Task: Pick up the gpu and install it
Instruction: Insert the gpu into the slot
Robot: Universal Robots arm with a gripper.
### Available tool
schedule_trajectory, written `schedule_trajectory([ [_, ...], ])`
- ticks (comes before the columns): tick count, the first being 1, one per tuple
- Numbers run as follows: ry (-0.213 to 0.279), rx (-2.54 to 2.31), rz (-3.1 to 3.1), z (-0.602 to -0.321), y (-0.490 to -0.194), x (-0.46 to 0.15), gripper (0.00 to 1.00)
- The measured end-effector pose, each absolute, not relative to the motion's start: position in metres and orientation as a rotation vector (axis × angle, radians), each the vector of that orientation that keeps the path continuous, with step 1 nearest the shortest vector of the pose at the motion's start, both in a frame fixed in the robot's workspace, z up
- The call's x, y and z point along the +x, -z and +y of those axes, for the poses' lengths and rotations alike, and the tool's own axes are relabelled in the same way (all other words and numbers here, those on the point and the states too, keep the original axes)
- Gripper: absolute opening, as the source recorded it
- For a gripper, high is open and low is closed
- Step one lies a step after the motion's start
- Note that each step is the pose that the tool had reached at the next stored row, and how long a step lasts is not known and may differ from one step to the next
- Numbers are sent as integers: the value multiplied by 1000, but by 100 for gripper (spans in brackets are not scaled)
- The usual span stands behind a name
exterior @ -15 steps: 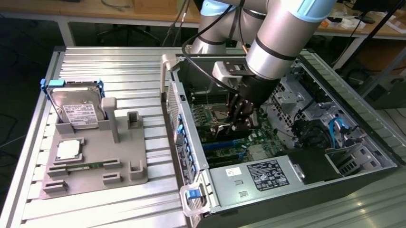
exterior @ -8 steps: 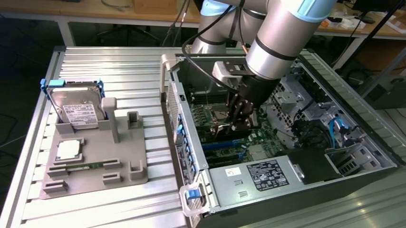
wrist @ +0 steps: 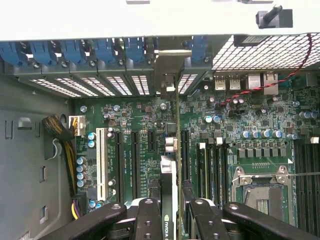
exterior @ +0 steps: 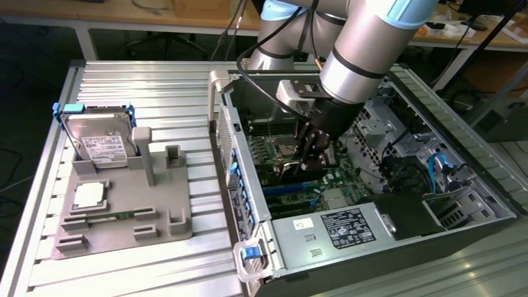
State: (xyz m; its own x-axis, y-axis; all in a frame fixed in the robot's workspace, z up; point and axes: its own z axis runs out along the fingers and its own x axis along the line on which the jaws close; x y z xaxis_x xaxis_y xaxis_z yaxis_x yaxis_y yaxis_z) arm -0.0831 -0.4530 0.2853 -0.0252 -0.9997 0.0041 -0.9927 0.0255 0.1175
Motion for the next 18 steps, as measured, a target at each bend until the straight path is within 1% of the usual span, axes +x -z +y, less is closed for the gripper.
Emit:
schedule_trajectory([
  [18,132,2128,-2183,-453,-285,-83,27],
])
